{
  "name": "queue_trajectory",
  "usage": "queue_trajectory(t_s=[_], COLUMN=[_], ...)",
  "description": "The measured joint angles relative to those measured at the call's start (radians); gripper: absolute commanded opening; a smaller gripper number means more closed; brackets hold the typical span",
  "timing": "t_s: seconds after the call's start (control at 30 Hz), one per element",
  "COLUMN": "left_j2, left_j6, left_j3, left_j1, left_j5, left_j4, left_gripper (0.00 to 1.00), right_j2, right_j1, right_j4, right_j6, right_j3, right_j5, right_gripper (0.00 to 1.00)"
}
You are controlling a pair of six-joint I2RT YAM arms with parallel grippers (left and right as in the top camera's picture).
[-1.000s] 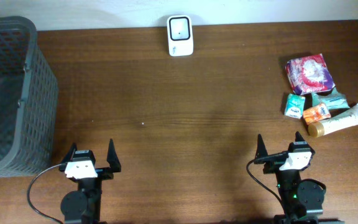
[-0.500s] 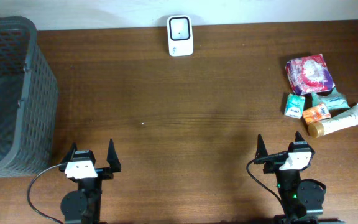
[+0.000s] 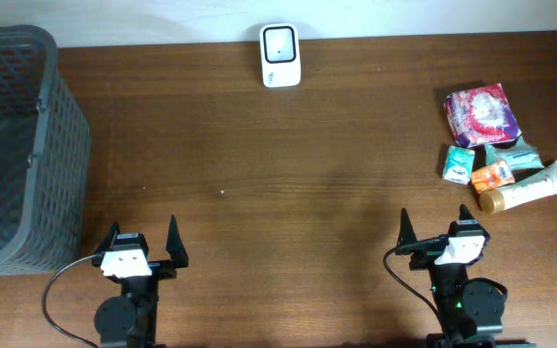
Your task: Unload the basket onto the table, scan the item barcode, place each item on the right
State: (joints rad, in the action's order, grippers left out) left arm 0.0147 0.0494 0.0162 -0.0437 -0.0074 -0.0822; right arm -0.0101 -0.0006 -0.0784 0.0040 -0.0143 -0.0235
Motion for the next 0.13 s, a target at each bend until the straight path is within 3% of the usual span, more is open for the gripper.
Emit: queue_trajectory(t_s=[0.13], left_j2=[0.000], left_j6=[0.000], left_j3=[0.000], left_j1=[0.000], left_j5=[0.000], left_j4=[0.000], left_gripper=[0.99], right_j2=[0.000], right_j1=[0.000], right_j4=[0.000], right_j6=[0.000], right_j3=[0.000], right_j5=[0.000], right_gripper=[0.99])
